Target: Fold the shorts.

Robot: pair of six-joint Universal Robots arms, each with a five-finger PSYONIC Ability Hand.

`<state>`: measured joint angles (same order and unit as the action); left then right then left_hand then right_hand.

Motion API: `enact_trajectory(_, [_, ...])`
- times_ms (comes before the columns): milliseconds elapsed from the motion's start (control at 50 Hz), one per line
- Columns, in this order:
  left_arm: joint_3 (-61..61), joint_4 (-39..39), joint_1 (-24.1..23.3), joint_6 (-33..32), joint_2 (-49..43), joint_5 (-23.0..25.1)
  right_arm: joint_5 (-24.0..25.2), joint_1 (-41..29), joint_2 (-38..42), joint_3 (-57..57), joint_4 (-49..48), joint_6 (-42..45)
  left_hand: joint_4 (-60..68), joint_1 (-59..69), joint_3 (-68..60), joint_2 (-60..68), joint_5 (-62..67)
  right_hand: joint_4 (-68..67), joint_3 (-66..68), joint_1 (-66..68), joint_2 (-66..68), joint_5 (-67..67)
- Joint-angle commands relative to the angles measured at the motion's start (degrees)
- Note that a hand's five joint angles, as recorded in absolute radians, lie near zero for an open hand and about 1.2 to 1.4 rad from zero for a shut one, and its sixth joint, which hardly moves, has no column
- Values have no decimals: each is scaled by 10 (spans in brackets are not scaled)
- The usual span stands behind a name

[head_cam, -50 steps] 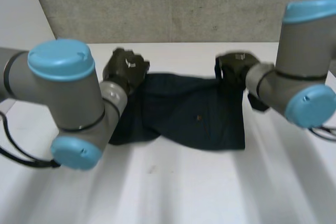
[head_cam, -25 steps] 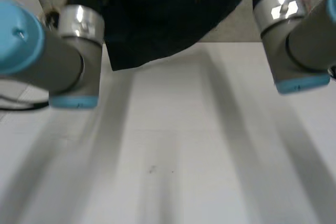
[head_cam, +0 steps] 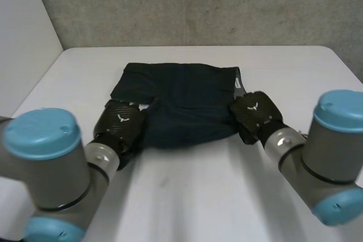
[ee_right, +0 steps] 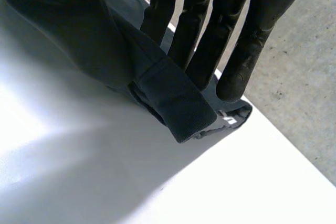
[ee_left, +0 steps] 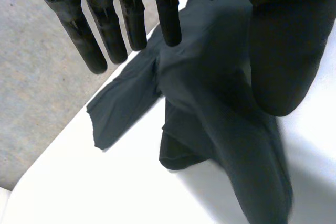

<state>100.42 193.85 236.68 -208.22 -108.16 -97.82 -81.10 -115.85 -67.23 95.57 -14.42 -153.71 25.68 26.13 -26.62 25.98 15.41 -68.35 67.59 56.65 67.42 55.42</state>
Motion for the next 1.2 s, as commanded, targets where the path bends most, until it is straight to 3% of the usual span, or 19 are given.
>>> enact_trajectory(20, [55,2,14,33,107,3,31,46,-69,115,-11,-7,-32,-36,41,-35,-29,-117,124,233,126,146])
enact_trajectory(200, [108,-27,91,220,131,61,68,100,-82,159,-35,-59,52,48,-43,49,55,-117,124,233,126,146])
enact_trajectory(340, [126,-83,92,268,113,69,68,106,-81,147,-36,-98,183,179,-174,180,186,-117,124,233,126,146])
enact_trajectory(560, [167,-49,60,249,97,74,67,101,-83,156,-37,-99,207,203,-198,204,210,-117,124,233,126,146])
enact_trajectory(660, [176,-11,26,151,67,75,67,99,-82,156,-37,-99,168,164,-159,165,171,-117,124,233,126,146])
enact_trajectory(720, [176,-1,23,133,52,74,67,99,-82,156,-37,-99,157,152,-147,154,159,-117,124,233,126,146])
enact_trajectory(940, [145,42,23,125,-2,50,67,99,-79,157,-37,-99,160,155,-150,157,163,-117,124,233,126,146])
enact_trajectory(1080, [114,58,22,123,-33,20,67,99,-77,159,-37,-98,286,281,-276,283,288,-117,124,233,126,146])
enact_trajectory(1200, [103,67,22,104,-56,18,67,99,-77,162,-37,-99,313,308,-304,310,316,-117,124,233,126,146])
